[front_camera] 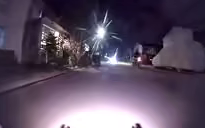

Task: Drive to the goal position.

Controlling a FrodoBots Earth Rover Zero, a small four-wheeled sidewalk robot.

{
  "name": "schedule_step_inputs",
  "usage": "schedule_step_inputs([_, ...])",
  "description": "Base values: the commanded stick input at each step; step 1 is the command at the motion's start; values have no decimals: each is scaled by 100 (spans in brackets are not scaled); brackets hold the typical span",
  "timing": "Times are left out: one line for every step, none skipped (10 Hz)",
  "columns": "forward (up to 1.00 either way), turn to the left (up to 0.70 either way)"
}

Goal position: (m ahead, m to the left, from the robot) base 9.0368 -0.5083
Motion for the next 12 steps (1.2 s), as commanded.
schedule_step_inputs([85,0])
schedule_step_inputs([85,-4])
schedule_step_inputs([85,-15])
schedule_step_inputs([85,-21])
schedule_step_inputs([85,0])
schedule_step_inputs([85,0])
schedule_step_inputs([85,0])
schedule_step_inputs([85,0])
schedule_step_inputs([85,0])
schedule_step_inputs([85,0])
schedule_step_inputs([85,0])
schedule_step_inputs([85,0])
